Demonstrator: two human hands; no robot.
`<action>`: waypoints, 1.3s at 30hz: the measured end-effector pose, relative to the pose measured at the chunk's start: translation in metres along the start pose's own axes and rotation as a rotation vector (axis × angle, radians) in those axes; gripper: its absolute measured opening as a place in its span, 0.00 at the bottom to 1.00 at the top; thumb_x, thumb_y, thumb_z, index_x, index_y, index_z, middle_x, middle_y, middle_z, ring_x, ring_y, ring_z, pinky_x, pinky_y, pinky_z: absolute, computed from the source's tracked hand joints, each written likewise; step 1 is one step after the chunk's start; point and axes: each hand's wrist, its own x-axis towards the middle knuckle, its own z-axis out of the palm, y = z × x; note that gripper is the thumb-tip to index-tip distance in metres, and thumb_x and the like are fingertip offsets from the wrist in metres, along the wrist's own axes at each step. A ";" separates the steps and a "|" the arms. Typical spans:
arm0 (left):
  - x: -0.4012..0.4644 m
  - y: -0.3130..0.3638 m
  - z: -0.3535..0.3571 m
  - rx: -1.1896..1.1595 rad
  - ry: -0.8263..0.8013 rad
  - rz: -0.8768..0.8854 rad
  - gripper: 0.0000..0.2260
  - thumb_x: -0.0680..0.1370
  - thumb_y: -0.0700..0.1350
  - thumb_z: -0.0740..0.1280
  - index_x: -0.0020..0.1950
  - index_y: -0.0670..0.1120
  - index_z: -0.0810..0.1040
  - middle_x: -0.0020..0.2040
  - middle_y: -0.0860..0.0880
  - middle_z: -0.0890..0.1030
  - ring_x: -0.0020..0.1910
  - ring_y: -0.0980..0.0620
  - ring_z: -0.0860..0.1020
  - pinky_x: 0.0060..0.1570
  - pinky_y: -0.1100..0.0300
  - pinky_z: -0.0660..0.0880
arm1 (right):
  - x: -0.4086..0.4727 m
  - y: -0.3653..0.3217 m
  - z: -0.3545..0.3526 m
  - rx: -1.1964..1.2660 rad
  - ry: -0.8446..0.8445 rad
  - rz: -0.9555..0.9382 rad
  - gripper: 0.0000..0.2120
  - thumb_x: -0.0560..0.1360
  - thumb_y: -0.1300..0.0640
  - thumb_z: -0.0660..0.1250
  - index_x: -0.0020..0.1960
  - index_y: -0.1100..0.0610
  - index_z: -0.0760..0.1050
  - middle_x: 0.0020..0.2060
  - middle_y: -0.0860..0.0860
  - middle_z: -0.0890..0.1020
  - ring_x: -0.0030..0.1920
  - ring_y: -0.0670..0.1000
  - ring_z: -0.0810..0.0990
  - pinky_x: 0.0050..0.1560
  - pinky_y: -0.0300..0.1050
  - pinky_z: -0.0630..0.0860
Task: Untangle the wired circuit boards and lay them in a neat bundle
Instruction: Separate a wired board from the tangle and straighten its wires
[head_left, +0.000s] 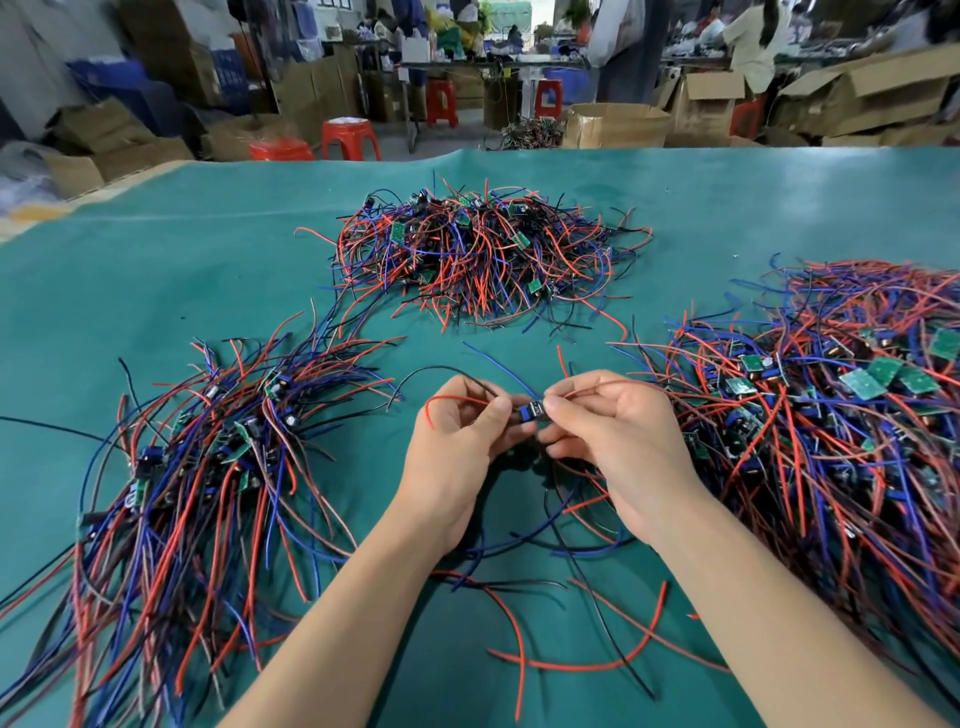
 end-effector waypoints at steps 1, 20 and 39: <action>-0.001 0.000 0.001 0.002 -0.004 0.001 0.06 0.82 0.32 0.62 0.46 0.38 0.74 0.44 0.40 0.83 0.40 0.50 0.83 0.44 0.62 0.81 | 0.000 0.001 0.001 0.003 0.021 -0.007 0.04 0.77 0.70 0.70 0.45 0.63 0.79 0.31 0.55 0.83 0.31 0.50 0.83 0.31 0.38 0.78; -0.002 -0.004 0.004 0.225 0.044 0.053 0.08 0.82 0.33 0.60 0.46 0.44 0.72 0.44 0.39 0.78 0.40 0.55 0.82 0.35 0.65 0.75 | 0.013 -0.008 -0.029 -0.257 0.715 -0.499 0.12 0.78 0.67 0.63 0.51 0.50 0.74 0.43 0.51 0.84 0.37 0.53 0.85 0.43 0.63 0.82; -0.006 0.000 0.004 0.278 -0.081 0.119 0.07 0.80 0.34 0.66 0.44 0.43 0.76 0.43 0.32 0.79 0.42 0.37 0.78 0.51 0.41 0.78 | -0.022 -0.003 0.015 -0.774 0.168 -0.499 0.10 0.74 0.52 0.67 0.50 0.50 0.85 0.37 0.47 0.86 0.38 0.50 0.83 0.47 0.51 0.79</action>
